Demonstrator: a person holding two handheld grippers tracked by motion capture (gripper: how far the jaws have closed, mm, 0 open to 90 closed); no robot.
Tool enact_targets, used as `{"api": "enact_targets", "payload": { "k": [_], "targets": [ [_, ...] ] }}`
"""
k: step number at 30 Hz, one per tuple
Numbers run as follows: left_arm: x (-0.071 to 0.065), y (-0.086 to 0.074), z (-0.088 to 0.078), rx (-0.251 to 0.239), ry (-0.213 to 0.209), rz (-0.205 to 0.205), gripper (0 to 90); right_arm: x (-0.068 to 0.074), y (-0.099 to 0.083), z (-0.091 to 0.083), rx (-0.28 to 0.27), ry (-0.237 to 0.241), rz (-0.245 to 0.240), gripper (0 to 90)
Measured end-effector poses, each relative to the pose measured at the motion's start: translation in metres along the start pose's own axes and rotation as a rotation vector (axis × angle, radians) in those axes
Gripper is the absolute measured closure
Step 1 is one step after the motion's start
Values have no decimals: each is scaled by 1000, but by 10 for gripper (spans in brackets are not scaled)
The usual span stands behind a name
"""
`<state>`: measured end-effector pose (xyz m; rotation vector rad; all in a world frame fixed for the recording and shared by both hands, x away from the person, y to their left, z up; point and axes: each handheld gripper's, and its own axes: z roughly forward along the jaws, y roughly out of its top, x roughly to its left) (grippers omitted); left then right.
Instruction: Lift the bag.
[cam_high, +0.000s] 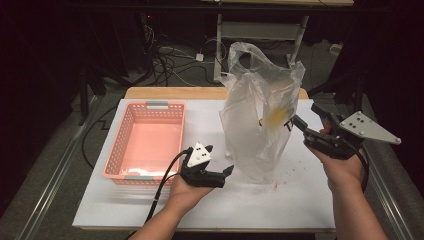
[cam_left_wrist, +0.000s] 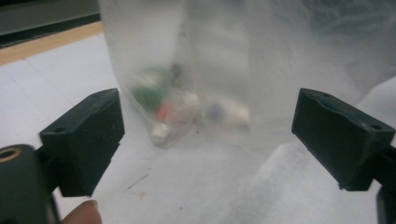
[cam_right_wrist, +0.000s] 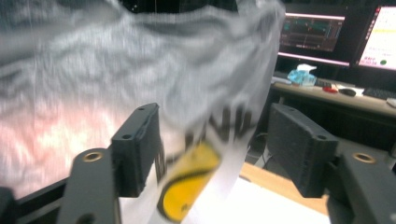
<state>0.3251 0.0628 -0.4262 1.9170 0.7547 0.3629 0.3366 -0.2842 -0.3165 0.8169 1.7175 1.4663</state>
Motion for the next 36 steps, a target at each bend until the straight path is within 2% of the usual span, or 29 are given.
{"api": "enact_targets", "payload": {
  "k": [2,4,9,16,19,23,27,29,31,36],
  "targets": [
    [-3,-4,2,8,0,9,36,1,-9,-3,12,1,10,302],
    [-6,-9,4,27,3,0,0,2,-18,-5,40,10,8,280],
    [-12,-23,7,71,-22,-1,0,7,-44,-10,100,19,22,237],
    [-13,-35,6,37,-16,0,0,14,-91,-8,213,29,66,160],
    [-12,-38,6,31,-12,-5,0,18,-107,-8,245,32,65,136],
    [-8,-44,7,27,-6,-29,0,22,-124,-8,285,27,80,15],
    [-5,-48,6,8,-3,-48,0,24,-138,-11,293,18,96,0],
    [-5,-50,7,16,4,-34,0,25,-146,-12,301,33,115,0],
    [-5,-52,8,27,4,-32,0,28,-150,-11,325,41,103,0],
    [-8,-53,9,23,15,-27,0,28,-148,-12,289,40,98,0]
  ]
}}
